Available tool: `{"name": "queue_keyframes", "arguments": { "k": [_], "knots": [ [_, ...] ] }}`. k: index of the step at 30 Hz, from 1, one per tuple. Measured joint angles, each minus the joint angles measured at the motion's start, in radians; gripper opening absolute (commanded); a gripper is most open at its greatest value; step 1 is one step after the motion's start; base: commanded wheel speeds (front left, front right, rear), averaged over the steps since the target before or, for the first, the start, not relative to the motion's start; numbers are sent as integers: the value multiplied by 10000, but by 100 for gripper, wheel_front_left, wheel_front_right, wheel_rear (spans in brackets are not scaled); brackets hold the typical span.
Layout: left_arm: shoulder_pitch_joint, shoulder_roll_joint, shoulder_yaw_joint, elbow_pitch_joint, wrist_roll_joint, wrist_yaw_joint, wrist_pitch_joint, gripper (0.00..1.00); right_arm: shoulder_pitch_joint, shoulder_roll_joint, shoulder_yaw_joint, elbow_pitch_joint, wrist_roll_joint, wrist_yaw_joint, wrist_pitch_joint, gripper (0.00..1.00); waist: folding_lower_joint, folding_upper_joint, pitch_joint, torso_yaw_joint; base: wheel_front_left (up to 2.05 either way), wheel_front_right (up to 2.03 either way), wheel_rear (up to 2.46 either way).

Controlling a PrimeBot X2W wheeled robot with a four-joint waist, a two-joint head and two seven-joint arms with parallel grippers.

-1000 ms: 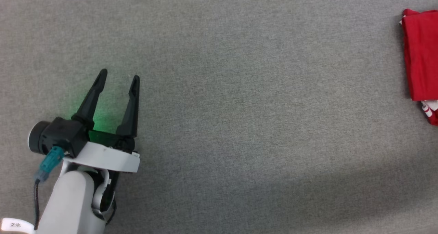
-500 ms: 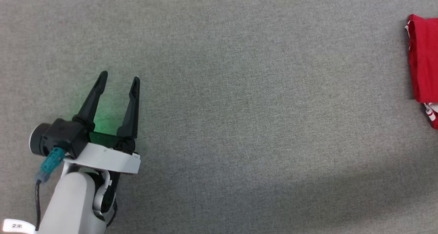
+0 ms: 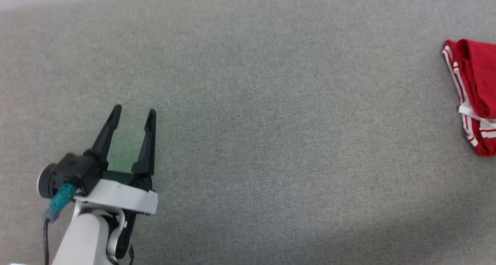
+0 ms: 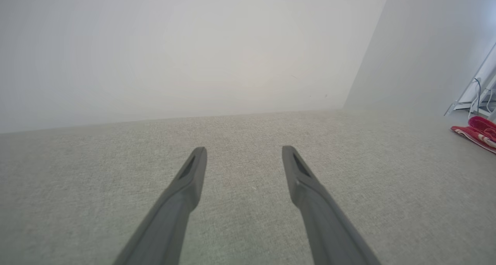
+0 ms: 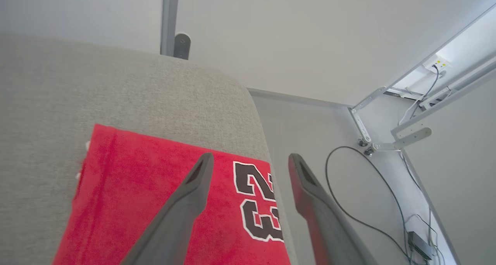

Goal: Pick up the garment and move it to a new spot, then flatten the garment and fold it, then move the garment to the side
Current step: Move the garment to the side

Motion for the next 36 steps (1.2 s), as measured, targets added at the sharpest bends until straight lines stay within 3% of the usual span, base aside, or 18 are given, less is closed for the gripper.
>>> {"name": "queue_keyframes", "arguments": {
  "k": [11,22,36],
  "knots": [
    [1123,-86,612,374,-69,0,0,100,1496,901,173,-654,219,0,-1321,100,0,0,-1405,270,0,0,0],
    [2118,-105,1193,518,-186,0,0,100,3483,1935,-504,-1848,75,0,-2777,100,-1,0,-2616,833,0,0,0],
    [2926,-163,1536,529,-345,0,0,100,6327,3528,-1835,-3793,-878,0,-3147,100,0,0,-3440,1458,0,0,0]
  ]
}}
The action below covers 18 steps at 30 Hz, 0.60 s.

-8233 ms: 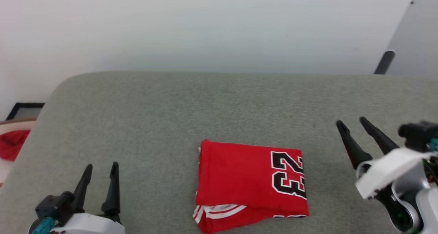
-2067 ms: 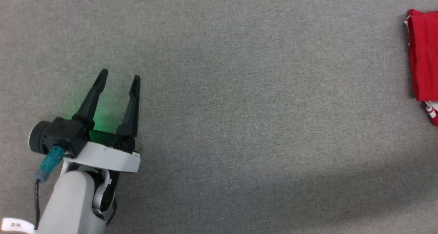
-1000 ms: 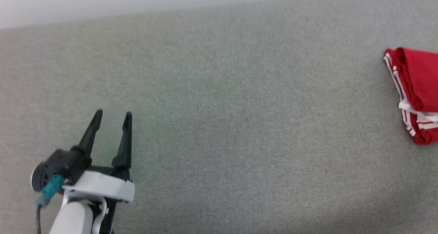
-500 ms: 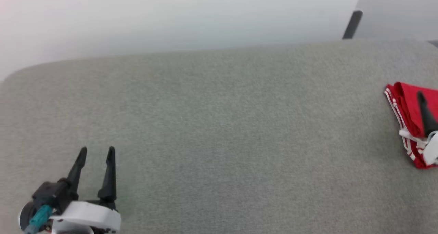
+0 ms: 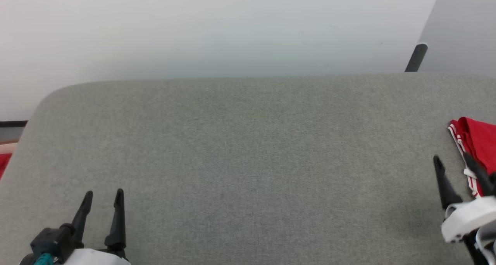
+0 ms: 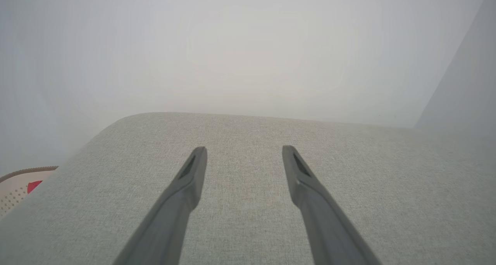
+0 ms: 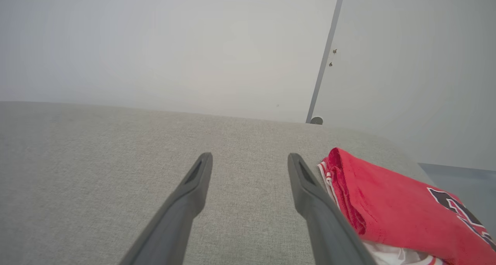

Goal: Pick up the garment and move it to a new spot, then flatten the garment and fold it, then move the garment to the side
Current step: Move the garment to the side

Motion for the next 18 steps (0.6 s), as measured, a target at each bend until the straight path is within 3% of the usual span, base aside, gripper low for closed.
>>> {"name": "queue_keyframes", "arguments": {
  "k": [18],
  "knots": [
    [290,-127,349,-33,38,0,0,100,2373,1218,-533,-2627,-1214,0,-180,100,0,0,-288,320,0,0,0]
  ]
}}
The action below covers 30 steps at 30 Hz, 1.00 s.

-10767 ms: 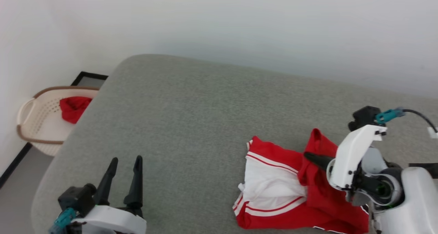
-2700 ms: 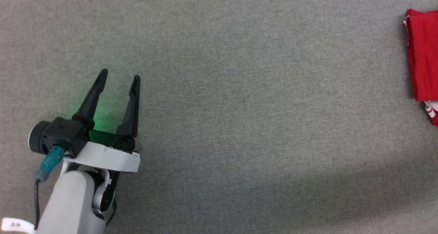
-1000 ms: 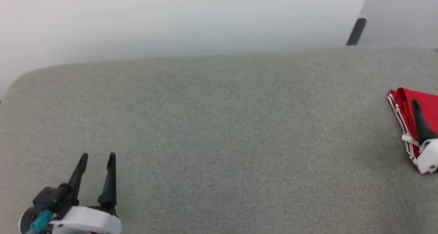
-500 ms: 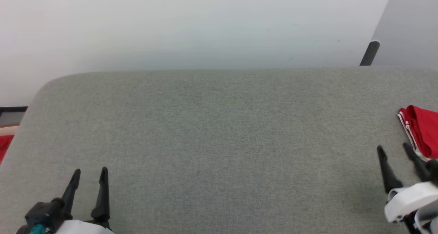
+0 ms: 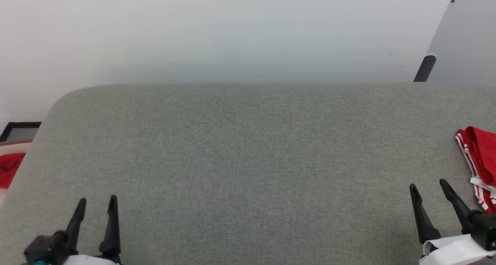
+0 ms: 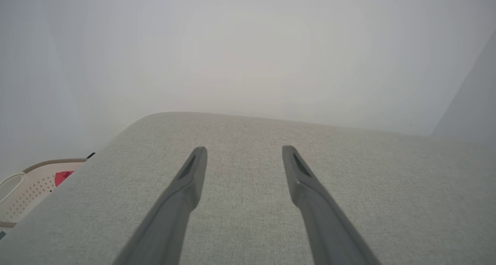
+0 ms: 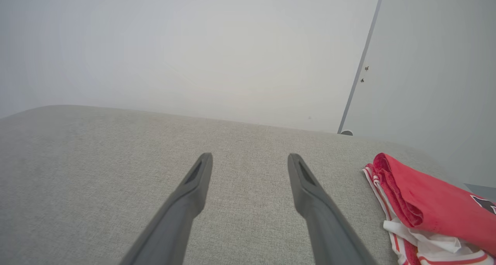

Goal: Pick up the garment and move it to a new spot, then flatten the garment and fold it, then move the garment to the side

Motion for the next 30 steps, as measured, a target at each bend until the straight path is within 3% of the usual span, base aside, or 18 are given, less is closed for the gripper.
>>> {"name": "queue_keyframes", "arguments": {
  "k": [9,27,28,30],
  "knots": [
    [109,-31,109,-58,54,0,0,100,711,439,-242,-853,-483,-2,-46,100,0,0,-66,61,0,0,0],
    [353,23,-15,-399,188,0,0,100,1145,725,-313,-1145,-608,0,-58,100,-1,0,-126,113,0,0,0],
    [356,4,-21,-370,215,0,4,0,1144,738,-303,-1104,-608,0,-52,0,0,0,-128,114,0,0,0],
    [419,-115,-56,-174,213,0,35,0,1189,807,-257,-917,-606,0,-38,0,0,0,-128,114,0,0,0]
  ]
}}
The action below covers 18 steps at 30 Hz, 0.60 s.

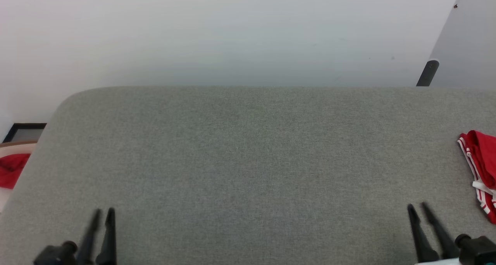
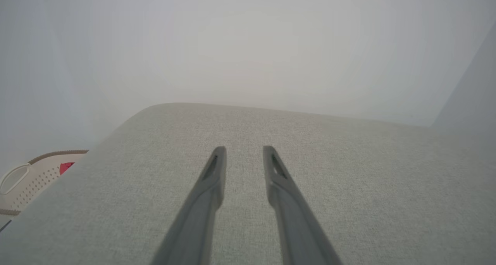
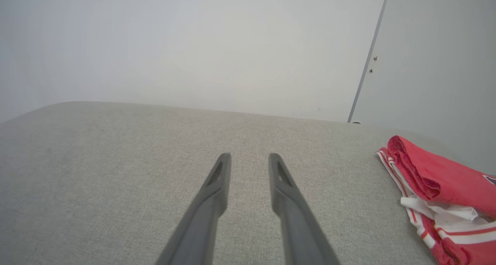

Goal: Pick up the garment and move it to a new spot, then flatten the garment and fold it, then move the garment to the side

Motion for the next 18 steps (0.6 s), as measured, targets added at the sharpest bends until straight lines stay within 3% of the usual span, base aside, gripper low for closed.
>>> {"name": "queue_keyframes", "arguments": {
  "k": [4,18],
  "knots": [
    [107,-217,-50,272,-293,0,169,0,105,119,38,230,290,0,102,0,0,0,5,-5,0,0,0],
    [-110,-468,-33,332,-2663,0,825,0,-104,270,-132,393,3012,0,681,0,0,0,34,-42,0,0,0]
  ]
}}
